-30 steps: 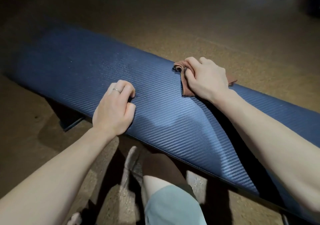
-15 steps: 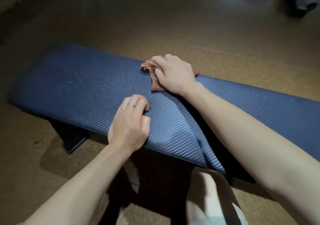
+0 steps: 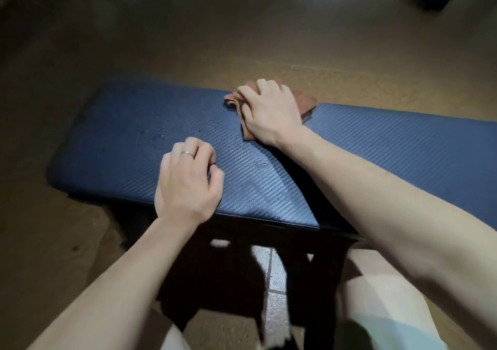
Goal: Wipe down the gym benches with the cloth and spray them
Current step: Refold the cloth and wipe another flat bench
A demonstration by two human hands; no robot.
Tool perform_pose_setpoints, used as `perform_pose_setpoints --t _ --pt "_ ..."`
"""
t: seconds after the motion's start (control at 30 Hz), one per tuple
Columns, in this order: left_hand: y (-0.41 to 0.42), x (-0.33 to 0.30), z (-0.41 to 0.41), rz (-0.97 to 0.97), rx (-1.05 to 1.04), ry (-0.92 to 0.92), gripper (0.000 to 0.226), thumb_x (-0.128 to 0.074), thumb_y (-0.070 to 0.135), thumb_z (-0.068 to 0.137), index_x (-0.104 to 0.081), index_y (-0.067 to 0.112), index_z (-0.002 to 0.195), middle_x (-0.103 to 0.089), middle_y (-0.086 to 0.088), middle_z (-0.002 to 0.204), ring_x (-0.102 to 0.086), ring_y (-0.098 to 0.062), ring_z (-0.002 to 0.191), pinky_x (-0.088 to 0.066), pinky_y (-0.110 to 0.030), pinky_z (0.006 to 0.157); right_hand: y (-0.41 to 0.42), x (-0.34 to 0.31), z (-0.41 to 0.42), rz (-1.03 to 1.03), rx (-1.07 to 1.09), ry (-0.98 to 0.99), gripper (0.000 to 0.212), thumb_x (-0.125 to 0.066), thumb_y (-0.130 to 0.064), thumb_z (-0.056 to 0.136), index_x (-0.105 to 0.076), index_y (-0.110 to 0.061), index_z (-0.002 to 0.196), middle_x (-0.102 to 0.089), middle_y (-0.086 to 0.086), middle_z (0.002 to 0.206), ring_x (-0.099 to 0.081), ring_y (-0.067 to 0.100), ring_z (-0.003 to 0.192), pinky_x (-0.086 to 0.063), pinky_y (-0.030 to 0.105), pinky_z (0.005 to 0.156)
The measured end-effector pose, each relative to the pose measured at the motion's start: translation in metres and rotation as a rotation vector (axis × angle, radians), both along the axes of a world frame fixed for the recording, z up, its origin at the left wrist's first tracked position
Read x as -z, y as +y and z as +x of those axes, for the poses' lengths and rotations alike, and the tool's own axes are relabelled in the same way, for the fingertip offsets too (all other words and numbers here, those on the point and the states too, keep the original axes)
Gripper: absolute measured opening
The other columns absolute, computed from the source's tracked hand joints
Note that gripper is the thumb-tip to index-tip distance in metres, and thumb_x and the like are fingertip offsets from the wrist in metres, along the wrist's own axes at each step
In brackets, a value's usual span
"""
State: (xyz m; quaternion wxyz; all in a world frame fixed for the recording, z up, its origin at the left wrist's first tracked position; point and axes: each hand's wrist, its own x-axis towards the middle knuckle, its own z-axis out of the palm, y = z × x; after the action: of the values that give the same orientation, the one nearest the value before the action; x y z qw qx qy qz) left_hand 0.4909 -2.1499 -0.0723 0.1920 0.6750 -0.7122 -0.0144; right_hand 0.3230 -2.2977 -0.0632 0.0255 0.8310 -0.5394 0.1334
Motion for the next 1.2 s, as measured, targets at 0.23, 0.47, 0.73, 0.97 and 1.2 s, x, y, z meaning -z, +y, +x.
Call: perform_pose_setpoints --t 0.23,0.47,0.73,0.97,1.2 --pt "-0.002 0.003 0.003 -0.025 -0.007 0.062 0.007 -0.044 0.022 0.087 -0.049 0.017 0.086 -0.051 0.0 0.098 -0.044 -0.024 0.087 -0.037 -0.042 0.083 0.031 -0.002 0.017 0.068 -0.081 -0.048 0.04 -0.045 -0.032 0.095 -0.063 -0.026 0.13 -0.06 0.005 0.127 -0.053 0.028 0.123 -0.04 0.045 0.092" --pt "-0.001 0.001 0.0 -0.022 -0.017 0.054 0.002 -0.047 0.018 0.085 -0.049 0.017 0.087 -0.051 -0.001 0.097 -0.044 -0.026 0.086 -0.035 -0.042 0.081 0.181 -0.002 -0.028 0.144 0.01 -0.083 0.049 -0.05 -0.032 0.091 -0.059 -0.033 0.139 -0.048 0.003 0.156 -0.039 0.026 0.147 -0.028 0.048 0.114" --pt "-0.002 -0.001 0.002 0.012 -0.051 0.123 0.021 -0.034 0.025 0.089 -0.054 0.019 0.09 -0.056 -0.006 0.101 -0.049 -0.031 0.093 -0.037 -0.046 0.087 0.101 -0.003 0.007 0.125 0.239 -0.024 0.046 -0.041 -0.038 0.094 -0.061 -0.031 0.134 -0.055 0.003 0.145 -0.045 0.025 0.139 -0.037 0.05 0.105" --pt "-0.001 -0.001 0.005 0.0 -0.092 0.248 0.018 -0.036 0.019 0.094 -0.054 0.02 0.089 -0.06 -0.007 0.105 -0.05 -0.031 0.096 -0.035 -0.043 0.09 0.171 0.004 0.034 0.083 0.271 -0.082 0.044 -0.046 -0.033 0.093 -0.062 -0.028 0.134 -0.049 0.007 0.153 -0.04 0.026 0.143 -0.035 0.047 0.109" --pt "0.003 -0.004 0.008 0.016 -0.044 0.23 0.018 -0.039 0.014 0.095 -0.056 0.017 0.091 -0.059 -0.007 0.108 -0.05 -0.032 0.099 -0.037 -0.046 0.093 0.207 0.003 -0.025 0.049 0.339 -0.072 0.046 -0.047 -0.035 0.096 -0.057 -0.028 0.14 -0.049 0.006 0.153 -0.039 0.026 0.145 -0.034 0.048 0.112"
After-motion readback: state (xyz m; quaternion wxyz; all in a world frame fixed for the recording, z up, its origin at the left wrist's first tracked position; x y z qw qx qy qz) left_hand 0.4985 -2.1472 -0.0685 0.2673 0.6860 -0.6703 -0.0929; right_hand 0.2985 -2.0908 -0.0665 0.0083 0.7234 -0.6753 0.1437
